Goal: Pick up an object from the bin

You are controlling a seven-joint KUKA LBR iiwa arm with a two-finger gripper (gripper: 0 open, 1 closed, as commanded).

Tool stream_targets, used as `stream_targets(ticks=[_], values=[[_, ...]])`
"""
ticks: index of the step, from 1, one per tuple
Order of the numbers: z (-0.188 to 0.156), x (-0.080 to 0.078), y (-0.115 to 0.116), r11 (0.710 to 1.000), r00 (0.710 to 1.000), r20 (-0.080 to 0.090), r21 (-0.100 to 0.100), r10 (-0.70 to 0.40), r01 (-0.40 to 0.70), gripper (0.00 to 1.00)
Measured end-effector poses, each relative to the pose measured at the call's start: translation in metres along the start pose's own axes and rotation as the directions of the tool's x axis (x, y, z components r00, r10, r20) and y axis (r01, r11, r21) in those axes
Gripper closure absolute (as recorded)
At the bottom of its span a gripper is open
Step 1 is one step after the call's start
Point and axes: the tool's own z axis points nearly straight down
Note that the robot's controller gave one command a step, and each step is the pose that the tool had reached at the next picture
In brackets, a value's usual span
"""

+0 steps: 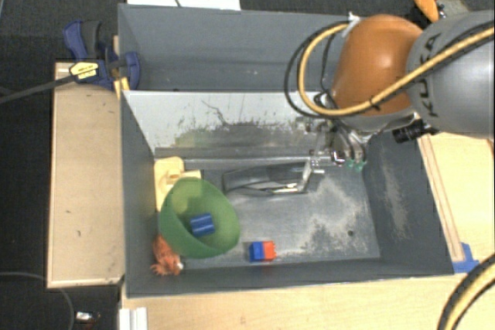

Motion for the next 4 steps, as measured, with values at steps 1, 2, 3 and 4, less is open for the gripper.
stream_targets(ticks=[1, 2, 3, 4], values=[[0.015, 0.004, 0.015, 1.0, 1.0, -0.005, -0.001, 0.011, -0.011, 0.0], [0.02, 0.005, 0.013, 1.0, 1.0, -0.004, 0.004, 0.031, -0.031, 0.0], [0.062, 0.015, -0.031, 1.0, 1.0, 0.014, -0.005, 0.027, -0.027, 1.0], [0.062, 0.015, -0.031, 1.0, 1.0, 0.014, -0.005, 0.028, -0.028, 1.0]])
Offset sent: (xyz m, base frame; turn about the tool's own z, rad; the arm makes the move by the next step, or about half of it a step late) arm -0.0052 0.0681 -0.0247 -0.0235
